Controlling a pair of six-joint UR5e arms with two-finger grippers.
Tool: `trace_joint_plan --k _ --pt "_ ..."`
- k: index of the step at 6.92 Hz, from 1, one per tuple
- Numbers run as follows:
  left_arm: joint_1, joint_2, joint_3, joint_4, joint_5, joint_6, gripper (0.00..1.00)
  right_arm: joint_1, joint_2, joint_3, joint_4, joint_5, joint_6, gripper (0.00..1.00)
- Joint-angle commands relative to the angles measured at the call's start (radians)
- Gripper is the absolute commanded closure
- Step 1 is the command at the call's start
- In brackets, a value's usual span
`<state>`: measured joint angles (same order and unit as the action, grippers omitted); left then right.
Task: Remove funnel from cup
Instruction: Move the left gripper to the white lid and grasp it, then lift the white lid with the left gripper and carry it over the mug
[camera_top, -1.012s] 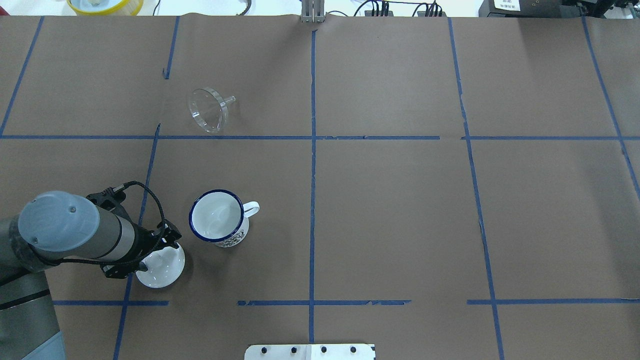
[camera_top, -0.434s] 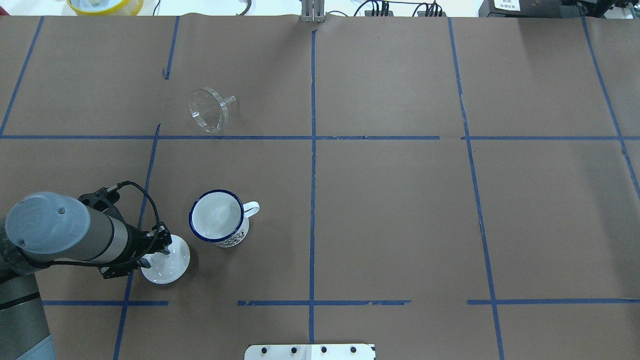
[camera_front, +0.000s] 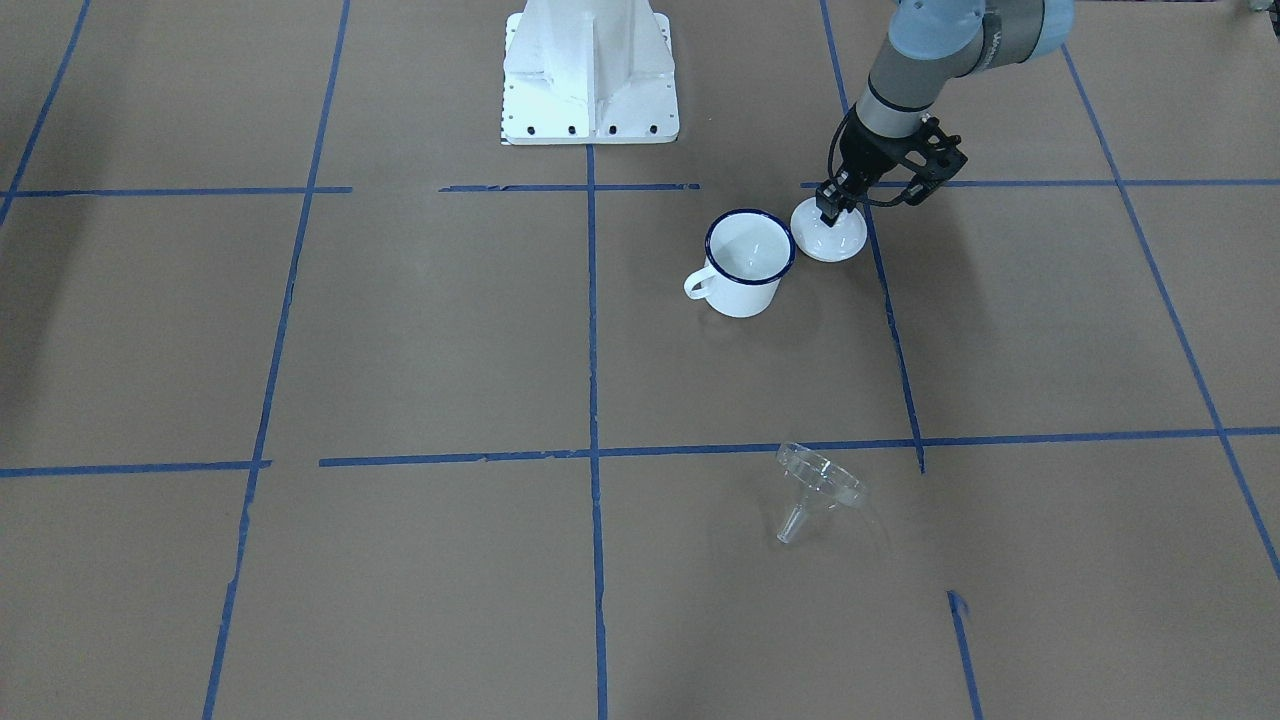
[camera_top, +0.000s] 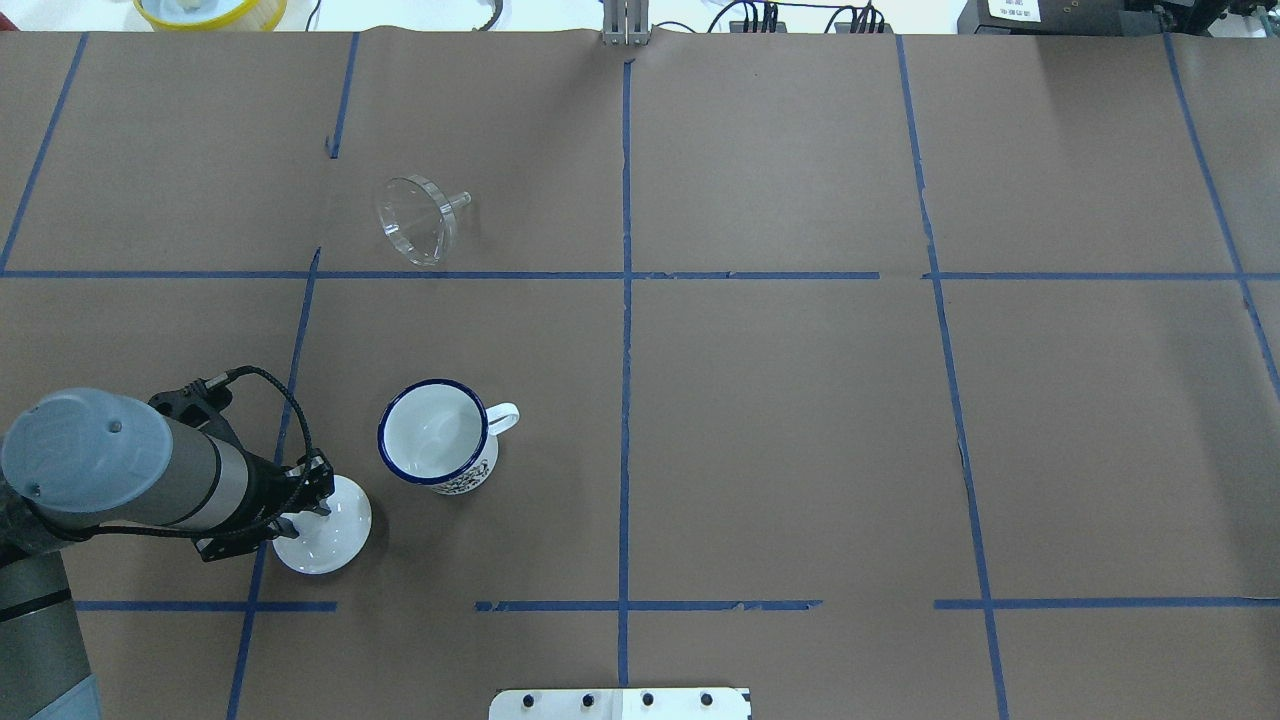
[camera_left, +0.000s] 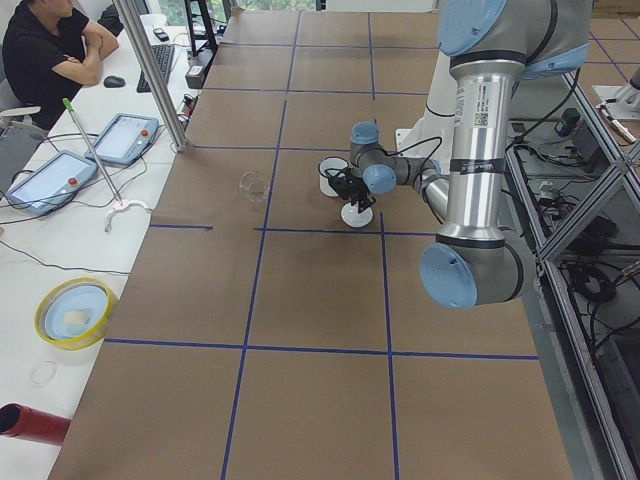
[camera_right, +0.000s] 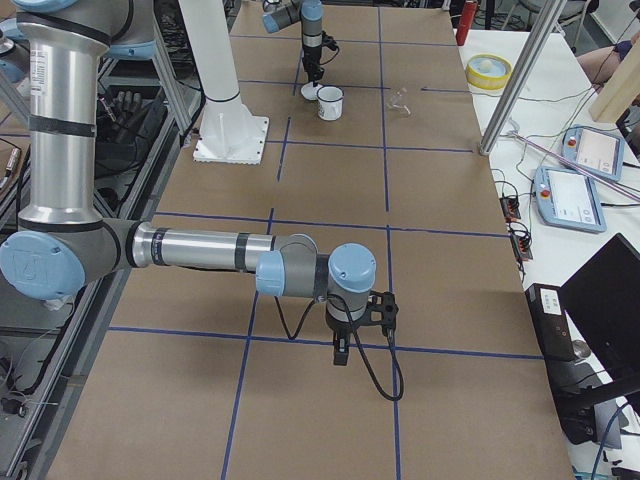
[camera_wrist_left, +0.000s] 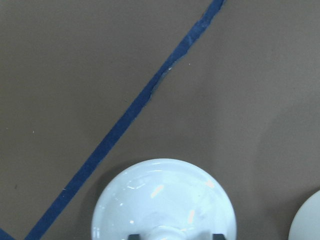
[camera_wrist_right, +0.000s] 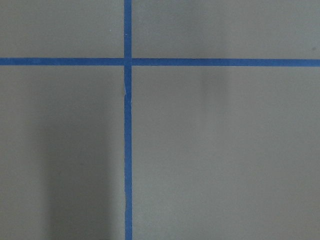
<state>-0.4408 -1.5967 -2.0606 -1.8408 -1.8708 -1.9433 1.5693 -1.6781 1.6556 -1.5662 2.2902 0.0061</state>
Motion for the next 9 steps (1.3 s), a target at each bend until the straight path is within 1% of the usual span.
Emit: trace_joint_plan --k 1,2,3,4,5,6,7,9 --pt "-0.012 0.009 -0.062 0.014 -0.004 -0.017 1.00 0.000 0.000 0.001 0.000 0.000 0.000 0.00" --pt "-0.042 0.041 -0.172 0.093 -0.004 -0.017 1.00 0.000 0.000 0.001 0.000 0.000 0.000 0.00" --pt "-0.094 0.025 -0.244 0.198 -0.004 -0.016 1.00 0.000 0.000 0.000 0.000 0.000 0.000 0.00" --pt "-0.111 -0.073 -0.251 0.310 -0.004 -0.006 1.00 0.000 0.000 0.001 0.000 0.000 0.000 0.00" --pt "-0.136 -0.160 -0.245 0.401 -0.005 0.001 1.00 0.000 0.000 0.001 0.000 0.000 0.000 0.00" --pt "-0.131 -0.267 -0.177 0.446 -0.005 0.001 1.00 0.000 0.000 0.001 0.000 0.000 0.000 0.00" --pt "-0.128 -0.354 -0.097 0.465 -0.007 0.001 1.00 0.000 0.000 0.001 0.000 0.000 0.000 0.00" --pt "-0.127 -0.388 -0.055 0.465 -0.010 -0.002 1.00 0.000 0.000 0.001 0.000 0.000 0.000 0.00"
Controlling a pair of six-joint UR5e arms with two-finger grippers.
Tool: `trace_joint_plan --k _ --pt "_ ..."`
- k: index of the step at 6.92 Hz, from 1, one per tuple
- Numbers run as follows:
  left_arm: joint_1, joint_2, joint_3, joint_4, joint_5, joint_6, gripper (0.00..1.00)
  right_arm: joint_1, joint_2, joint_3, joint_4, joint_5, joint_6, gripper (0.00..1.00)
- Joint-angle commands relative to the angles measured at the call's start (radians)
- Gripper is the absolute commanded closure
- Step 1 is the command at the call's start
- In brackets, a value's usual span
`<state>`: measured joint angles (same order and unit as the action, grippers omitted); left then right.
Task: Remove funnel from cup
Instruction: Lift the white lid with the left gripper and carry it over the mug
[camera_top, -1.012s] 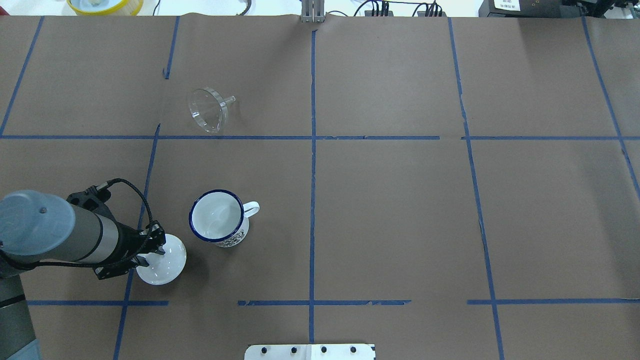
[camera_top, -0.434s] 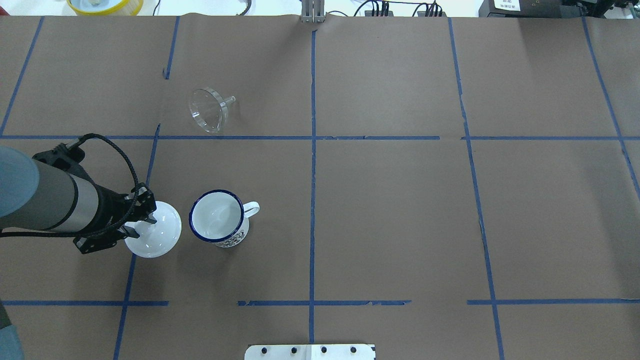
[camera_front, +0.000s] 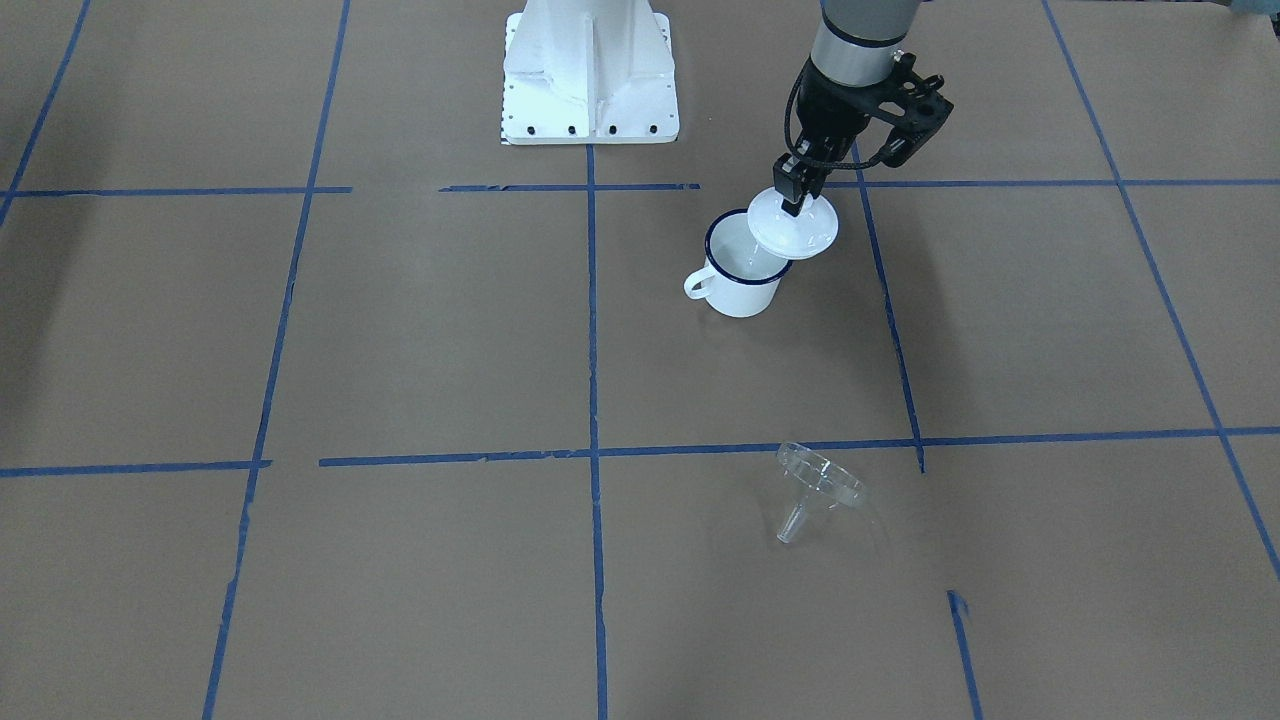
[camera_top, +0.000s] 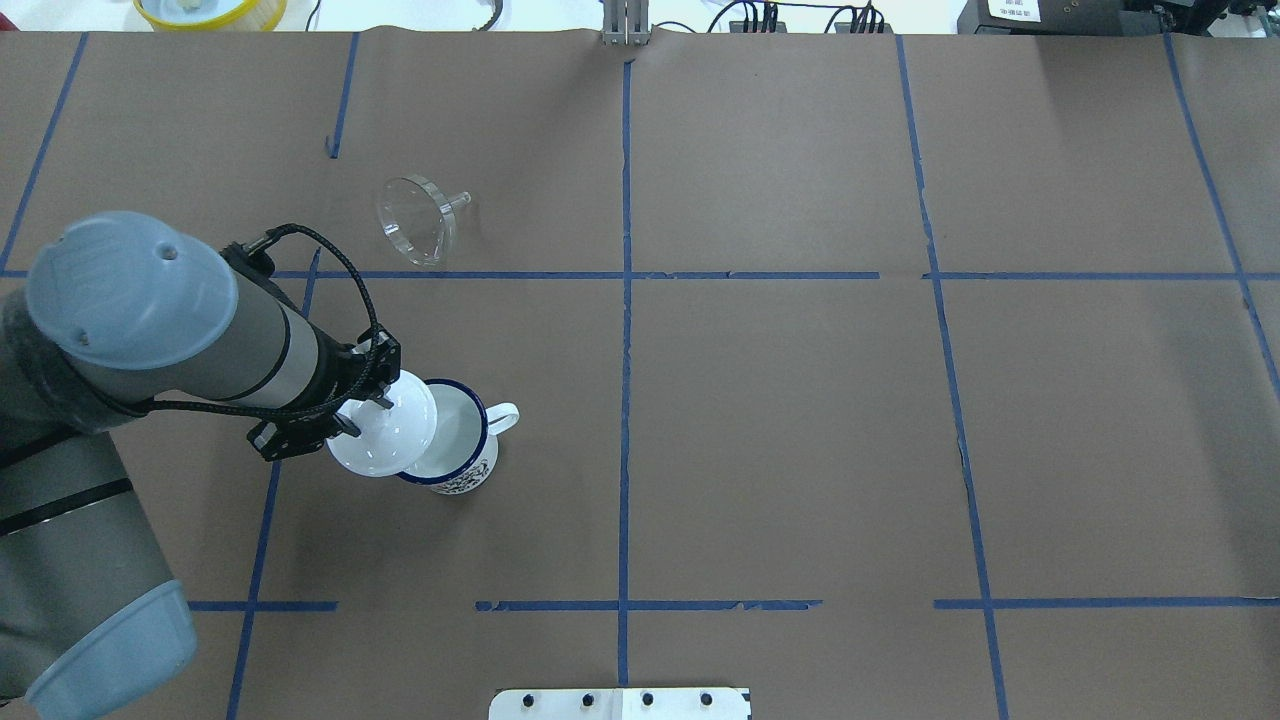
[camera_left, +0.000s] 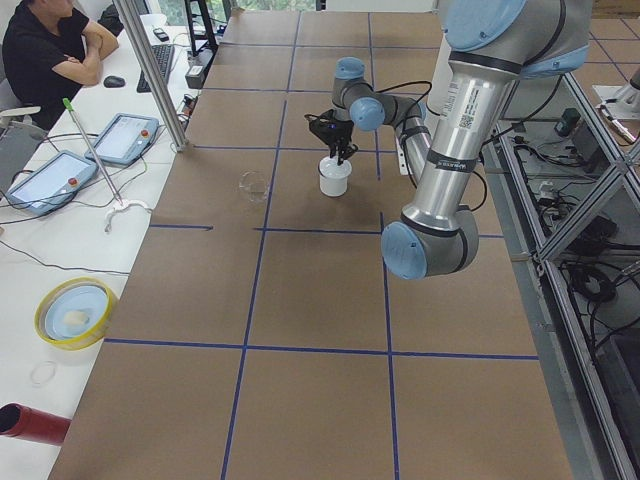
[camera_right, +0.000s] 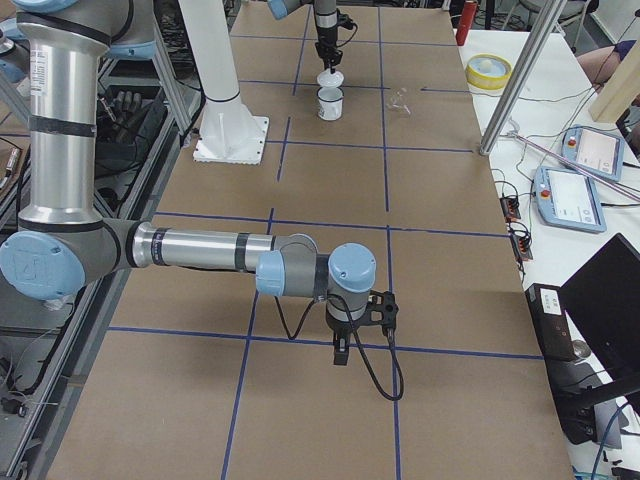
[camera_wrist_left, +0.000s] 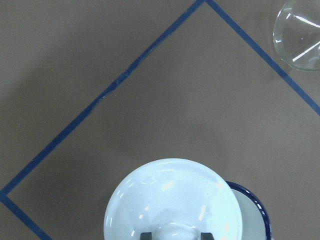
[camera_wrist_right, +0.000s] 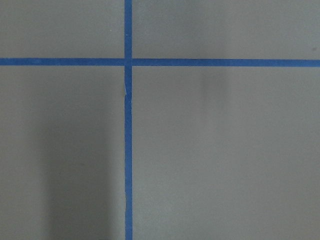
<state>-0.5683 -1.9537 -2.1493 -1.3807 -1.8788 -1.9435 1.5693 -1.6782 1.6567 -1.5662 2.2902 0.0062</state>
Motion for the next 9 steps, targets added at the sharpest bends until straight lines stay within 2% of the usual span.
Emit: trace_joint_plan --k 1,9 --pt "0.002 -0.056 0.061 0.005 -0.002 -0.002 1.00 0.000 0.000 0.000 0.000 0.000 0.000 0.00" --pt "0.031 -0.076 0.080 0.005 -0.019 -0.015 1.00 0.000 0.000 0.000 0.000 0.000 0.000 0.00"
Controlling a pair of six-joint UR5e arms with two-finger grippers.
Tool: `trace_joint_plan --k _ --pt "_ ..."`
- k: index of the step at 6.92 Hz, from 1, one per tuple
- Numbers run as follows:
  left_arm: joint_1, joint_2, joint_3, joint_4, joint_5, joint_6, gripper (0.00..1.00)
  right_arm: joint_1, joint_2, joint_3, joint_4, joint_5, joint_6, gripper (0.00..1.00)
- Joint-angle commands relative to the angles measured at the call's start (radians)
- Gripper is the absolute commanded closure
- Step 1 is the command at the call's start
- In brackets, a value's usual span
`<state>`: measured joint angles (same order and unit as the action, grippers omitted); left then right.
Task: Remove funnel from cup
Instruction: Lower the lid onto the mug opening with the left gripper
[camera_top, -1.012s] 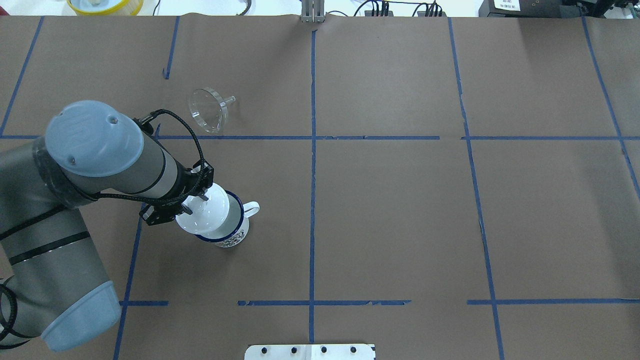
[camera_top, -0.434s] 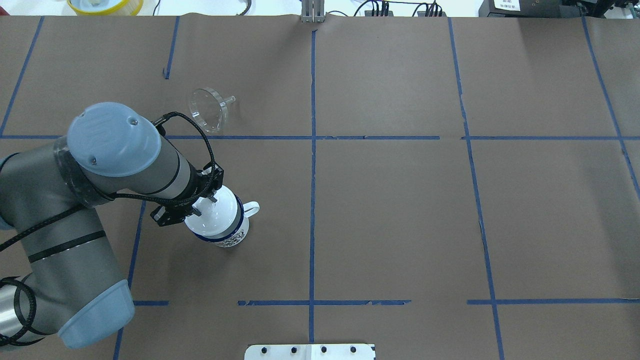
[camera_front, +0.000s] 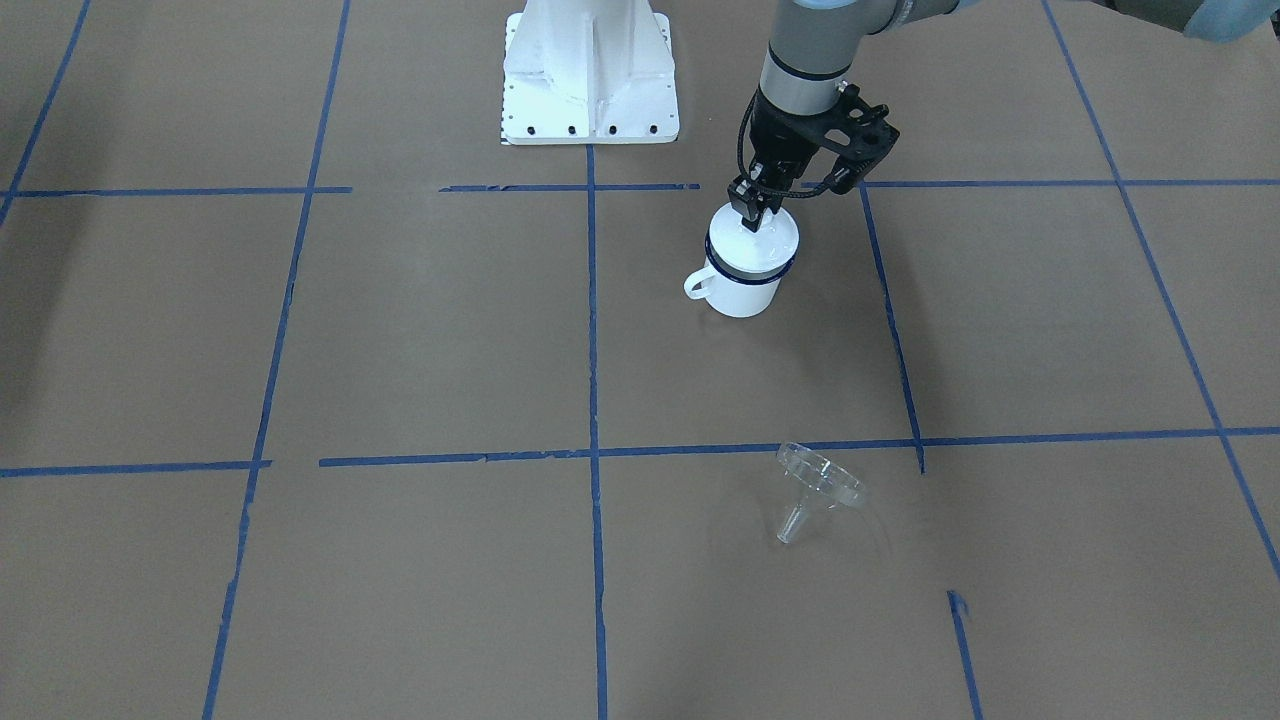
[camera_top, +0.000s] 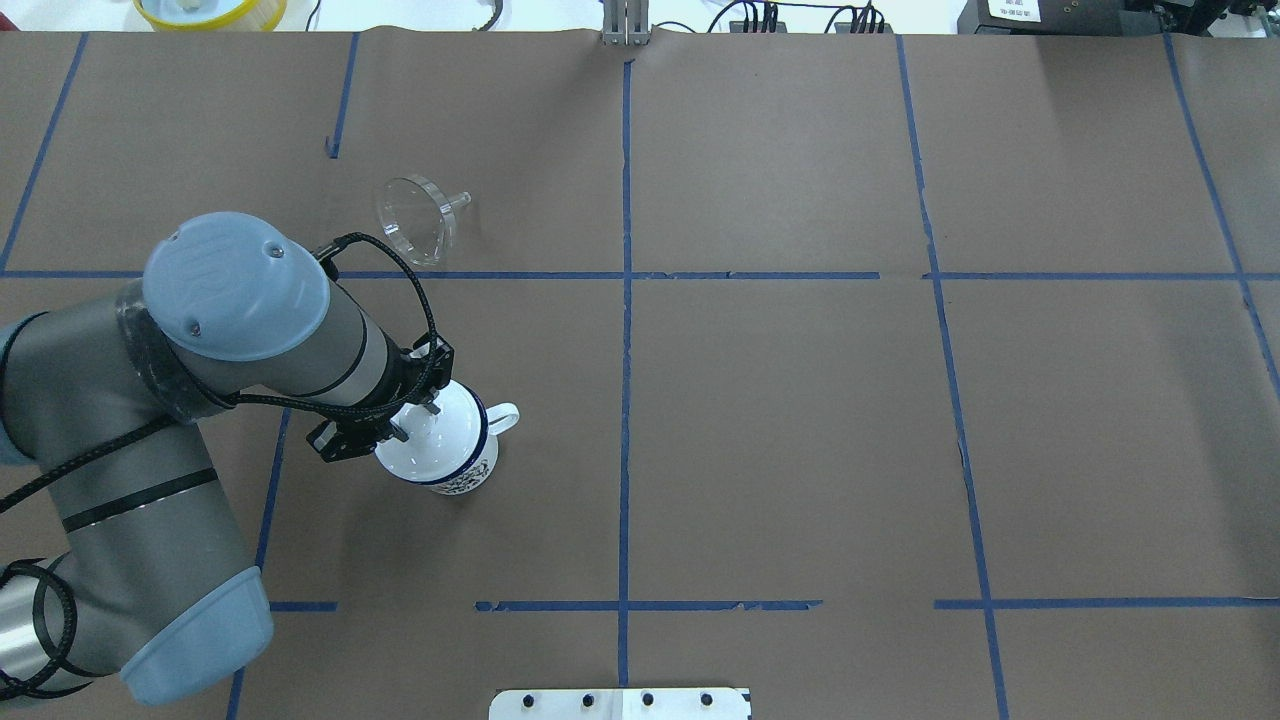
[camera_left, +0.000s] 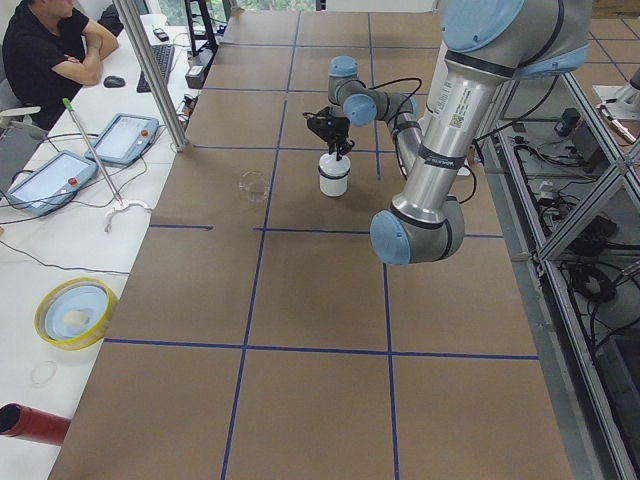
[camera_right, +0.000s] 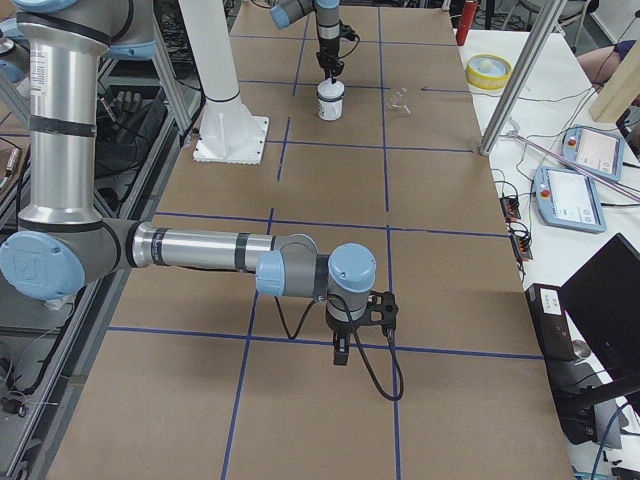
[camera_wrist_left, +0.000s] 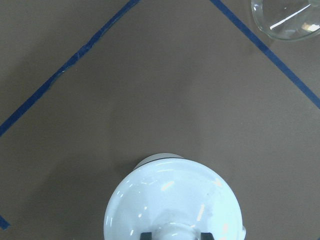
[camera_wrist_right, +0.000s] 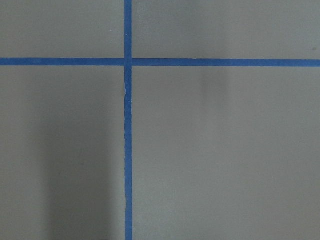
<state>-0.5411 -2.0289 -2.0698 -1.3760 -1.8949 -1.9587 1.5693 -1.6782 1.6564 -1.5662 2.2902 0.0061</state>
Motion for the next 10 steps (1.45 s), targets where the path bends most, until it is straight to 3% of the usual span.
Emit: trace_joint_plan --k 1,4,6,9,10 --pt "0.004 -0.001 0.002 0.000 -0.003 0.000 1.00 0.000 0.000 0.000 0.000 0.000 0.000 0.00" --pt "0.004 -0.001 0.002 -0.002 -0.003 0.000 1.00 0.000 0.000 0.000 0.000 0.000 0.000 0.00" --pt "0.010 -0.011 0.023 -0.002 -0.001 0.000 0.75 0.000 0.000 -0.001 0.000 0.000 0.000 0.00" --pt "0.009 -0.020 0.031 -0.002 0.000 0.003 0.58 0.000 0.000 -0.001 0.000 0.000 0.000 0.00" --pt "0.009 -0.013 0.031 -0.002 0.000 0.009 0.44 0.000 0.000 0.000 0.000 0.000 0.000 0.00"
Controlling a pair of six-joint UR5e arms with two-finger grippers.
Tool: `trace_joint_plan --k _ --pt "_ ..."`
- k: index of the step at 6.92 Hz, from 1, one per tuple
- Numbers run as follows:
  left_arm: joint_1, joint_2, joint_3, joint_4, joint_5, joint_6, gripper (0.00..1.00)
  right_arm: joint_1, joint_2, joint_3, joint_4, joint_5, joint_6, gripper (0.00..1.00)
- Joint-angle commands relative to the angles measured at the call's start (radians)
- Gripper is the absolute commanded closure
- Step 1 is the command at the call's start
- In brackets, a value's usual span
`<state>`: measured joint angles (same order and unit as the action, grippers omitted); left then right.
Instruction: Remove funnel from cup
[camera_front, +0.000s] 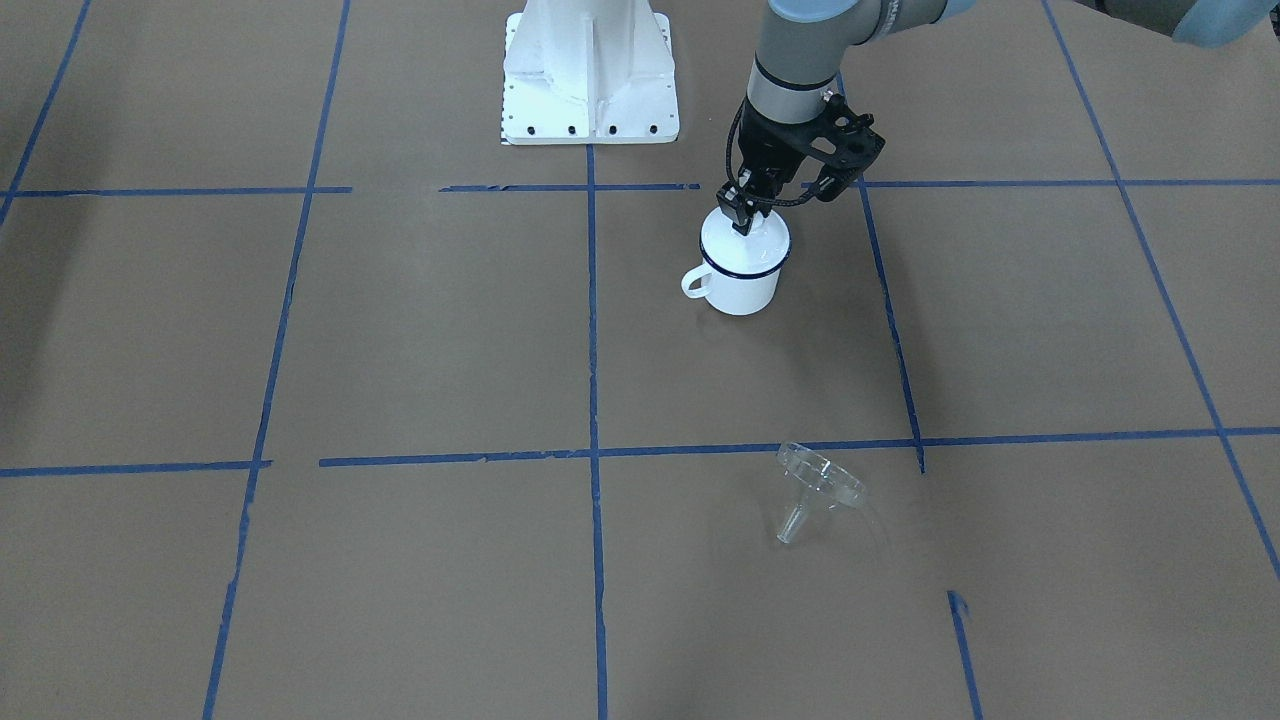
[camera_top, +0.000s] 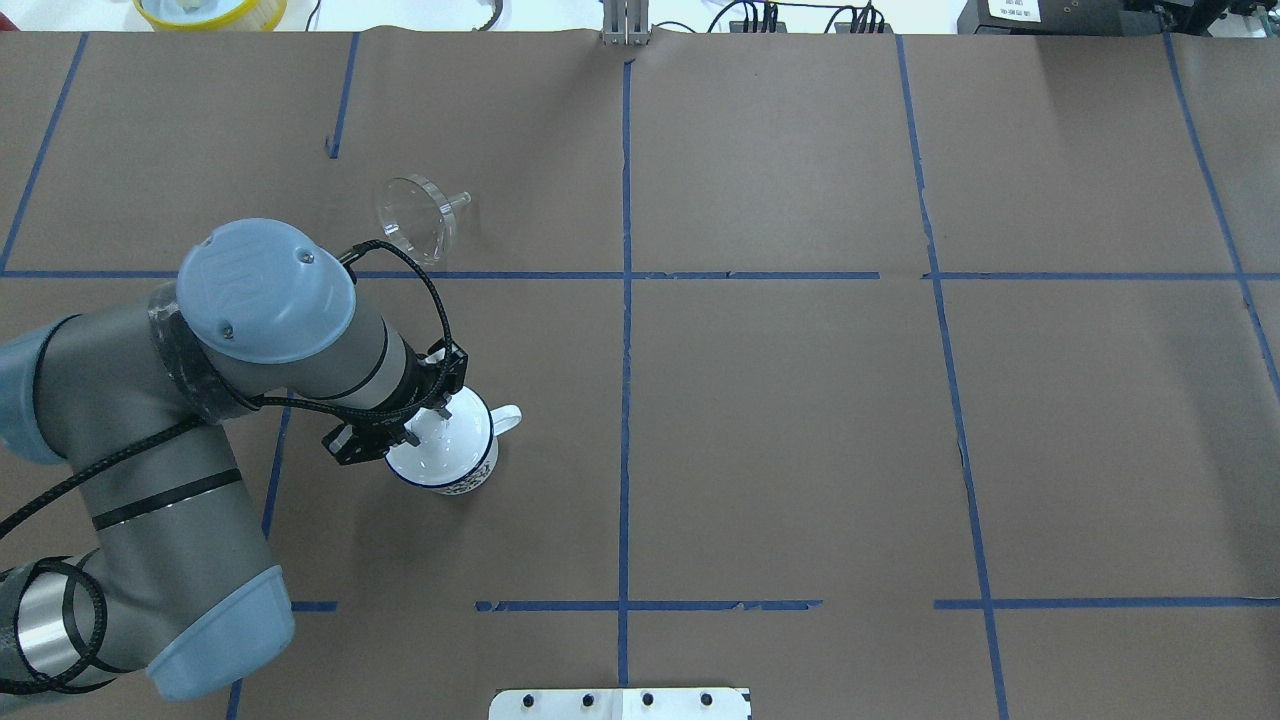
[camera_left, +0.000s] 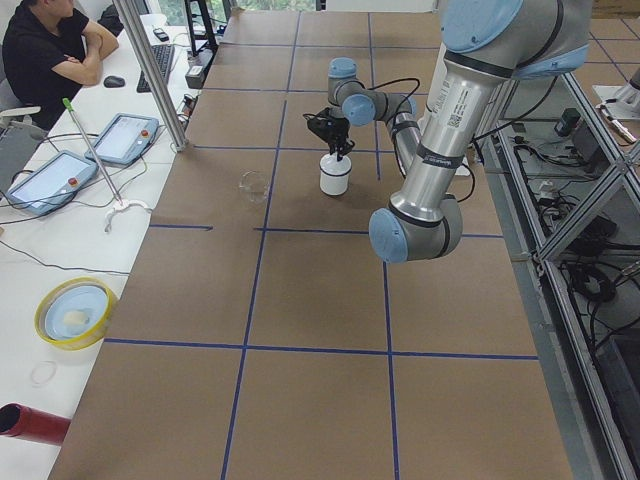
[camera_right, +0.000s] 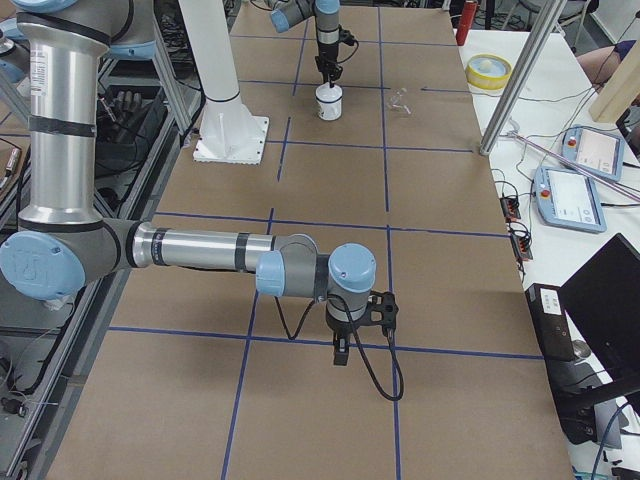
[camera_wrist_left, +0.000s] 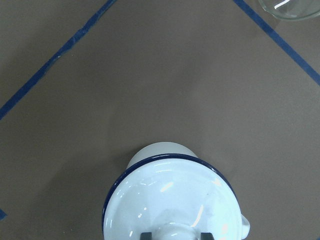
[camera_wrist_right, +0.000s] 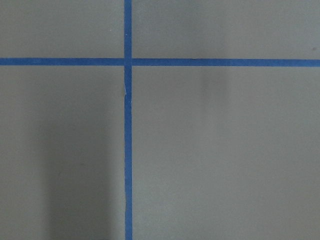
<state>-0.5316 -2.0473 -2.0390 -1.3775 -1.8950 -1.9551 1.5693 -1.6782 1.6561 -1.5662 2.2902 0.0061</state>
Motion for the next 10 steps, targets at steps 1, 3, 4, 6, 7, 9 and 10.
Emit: trace_joint_plan --k 1,3,4,6,7,9,10 --pt "-0.002 0.010 -0.001 0.000 0.002 0.010 0.00 0.000 0.000 0.001 0.000 0.000 0.000 0.00" --pt "-0.005 0.013 -0.001 0.000 0.005 0.016 0.00 0.000 0.000 0.001 0.000 0.000 0.000 0.00" --pt "-0.034 0.012 -0.018 0.002 0.002 0.075 0.00 0.000 0.000 -0.001 0.000 0.000 0.000 0.00" --pt "-0.205 0.048 -0.068 -0.002 -0.053 0.391 0.00 0.000 0.000 -0.001 0.000 0.000 0.000 0.00" --pt "-0.347 0.093 -0.069 -0.003 -0.176 0.632 0.00 0.000 0.000 0.001 0.000 0.000 0.000 0.00" --pt "-0.595 0.210 -0.041 -0.006 -0.307 1.086 0.00 0.000 0.000 -0.001 0.000 0.000 0.000 0.00" --pt "-0.723 0.273 0.001 -0.011 -0.367 1.313 0.00 0.000 0.000 -0.001 0.000 0.000 0.000 0.00"
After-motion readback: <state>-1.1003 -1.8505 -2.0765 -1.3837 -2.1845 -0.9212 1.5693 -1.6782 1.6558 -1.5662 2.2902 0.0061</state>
